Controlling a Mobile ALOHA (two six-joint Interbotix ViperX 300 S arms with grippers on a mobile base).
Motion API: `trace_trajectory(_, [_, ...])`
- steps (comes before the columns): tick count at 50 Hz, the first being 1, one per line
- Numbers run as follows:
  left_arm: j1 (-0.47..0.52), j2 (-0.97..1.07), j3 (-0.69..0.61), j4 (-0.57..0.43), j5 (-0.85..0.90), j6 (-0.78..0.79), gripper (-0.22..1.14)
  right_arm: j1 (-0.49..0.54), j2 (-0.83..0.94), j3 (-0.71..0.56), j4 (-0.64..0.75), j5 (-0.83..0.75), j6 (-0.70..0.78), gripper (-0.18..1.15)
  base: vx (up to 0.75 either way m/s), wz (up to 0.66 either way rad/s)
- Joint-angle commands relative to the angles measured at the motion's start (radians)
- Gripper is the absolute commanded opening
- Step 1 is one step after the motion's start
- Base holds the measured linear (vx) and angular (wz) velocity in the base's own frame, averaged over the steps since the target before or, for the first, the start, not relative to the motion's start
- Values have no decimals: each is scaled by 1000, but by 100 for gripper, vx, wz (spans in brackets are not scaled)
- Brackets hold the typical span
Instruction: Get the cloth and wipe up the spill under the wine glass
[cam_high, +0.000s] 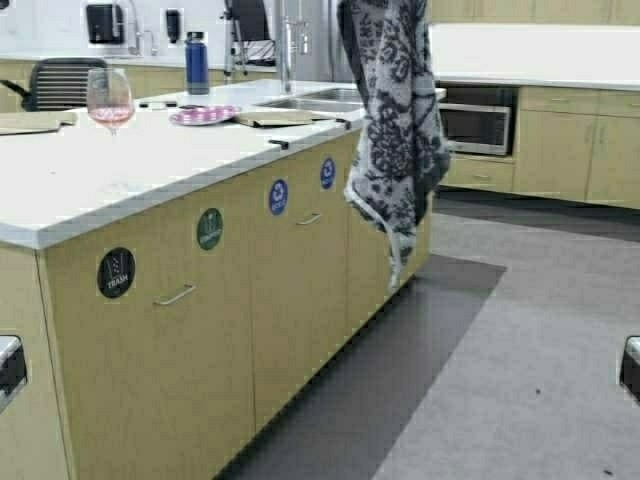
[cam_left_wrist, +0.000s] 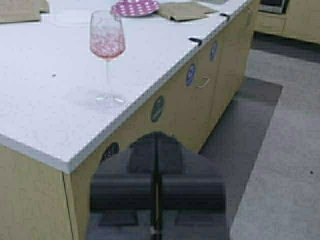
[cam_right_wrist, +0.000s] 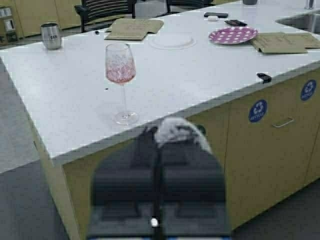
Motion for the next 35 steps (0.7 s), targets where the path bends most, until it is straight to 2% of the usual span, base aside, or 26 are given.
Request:
trace_trajectory(1, [0,55,-28,2,-37,-9,3,3,-11,-18,3,-18,3,7,25,12])
trace_trajectory(17, [-5,235,-28,2,-137,-17,3,3,-11,-15,3,-37,5,7,25,15])
trace_trajectory(35, [-178,581,-78,2,-414,-14,3,3,-12,-9,3,-38,2,7,24,24])
